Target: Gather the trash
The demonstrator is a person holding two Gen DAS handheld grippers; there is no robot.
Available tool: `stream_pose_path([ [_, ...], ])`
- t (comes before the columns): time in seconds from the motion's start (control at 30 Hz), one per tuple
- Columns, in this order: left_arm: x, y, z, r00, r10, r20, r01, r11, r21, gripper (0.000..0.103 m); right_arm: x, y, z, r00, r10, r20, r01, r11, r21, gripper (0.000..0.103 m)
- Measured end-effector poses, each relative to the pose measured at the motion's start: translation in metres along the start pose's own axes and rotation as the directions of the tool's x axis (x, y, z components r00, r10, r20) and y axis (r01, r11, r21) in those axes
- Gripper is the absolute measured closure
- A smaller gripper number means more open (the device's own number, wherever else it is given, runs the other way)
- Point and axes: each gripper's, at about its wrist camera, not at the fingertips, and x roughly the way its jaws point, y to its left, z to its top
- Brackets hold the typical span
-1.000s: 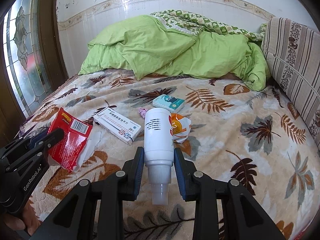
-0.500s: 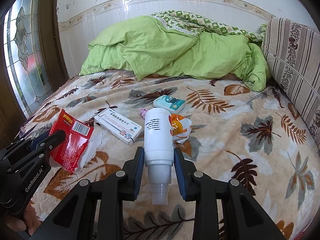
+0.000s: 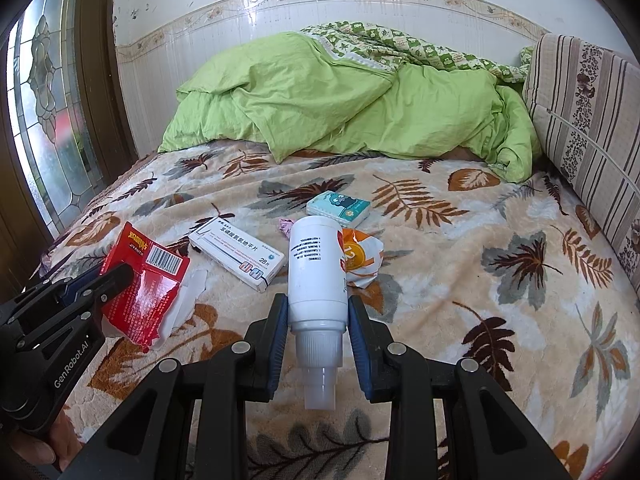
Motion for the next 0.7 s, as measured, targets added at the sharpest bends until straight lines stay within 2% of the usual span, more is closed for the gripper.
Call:
stream_pose_path([
  [0.7, 0.0001, 0.0000, -0.0004, 1.000, -0.010, -0.002, 0.010, 1.000, -0.007, 0.089, -0.0001, 0.0025, 0.0015, 1.000, 0.000, 0.004, 0.000, 1.000, 0.000, 0.072],
])
